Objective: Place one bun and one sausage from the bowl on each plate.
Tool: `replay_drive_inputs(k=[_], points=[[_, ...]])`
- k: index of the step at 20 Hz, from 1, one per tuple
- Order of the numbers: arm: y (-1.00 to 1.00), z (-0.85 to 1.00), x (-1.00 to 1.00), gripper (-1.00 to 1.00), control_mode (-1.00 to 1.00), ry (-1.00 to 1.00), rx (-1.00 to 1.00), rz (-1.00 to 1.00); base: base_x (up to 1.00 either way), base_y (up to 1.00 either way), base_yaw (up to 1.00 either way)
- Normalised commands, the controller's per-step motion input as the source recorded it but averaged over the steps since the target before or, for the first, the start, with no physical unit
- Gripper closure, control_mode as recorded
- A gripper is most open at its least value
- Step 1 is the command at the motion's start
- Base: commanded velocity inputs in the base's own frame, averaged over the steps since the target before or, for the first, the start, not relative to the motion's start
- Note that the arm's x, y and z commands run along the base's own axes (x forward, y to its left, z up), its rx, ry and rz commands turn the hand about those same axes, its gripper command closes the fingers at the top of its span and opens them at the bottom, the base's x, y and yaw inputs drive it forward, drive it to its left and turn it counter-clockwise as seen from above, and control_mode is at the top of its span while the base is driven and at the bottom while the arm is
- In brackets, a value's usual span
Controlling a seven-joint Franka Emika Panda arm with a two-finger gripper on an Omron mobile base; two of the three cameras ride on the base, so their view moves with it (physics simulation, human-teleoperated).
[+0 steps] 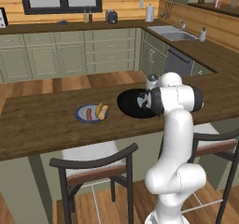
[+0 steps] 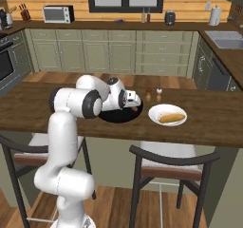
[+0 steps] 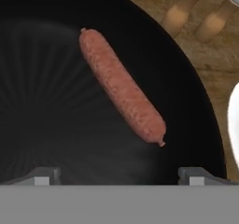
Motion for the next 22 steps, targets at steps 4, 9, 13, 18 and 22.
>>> replay_drive_inputs(k=[4, 9, 13, 18, 22], points=[[-0.02, -0.01, 0.28, -1.00, -1.00, -0.03, 0.00, 0.00, 0.00, 0.00, 0.00], [-0.15, -0.02, 0.38, -1.00, -1.00, -0.01, 0.03, 0.00, 0.00, 0.00, 0.00], [-0.40, -0.16, 0.40, -1.00, -1.00, 0.00, 0.22, -0.02, 0.00, 0.00, 0.00], [-0.32, -0.09, 0.38, -1.00, -1.00, 0.00, 0.06, -0.05, 0.00, 0.00, 0.00], [-0.04, -0.16, 0.08, -1.00, -1.00, 0.00, 0.00, -0.03, 0.00, 0.00, 0.00]])
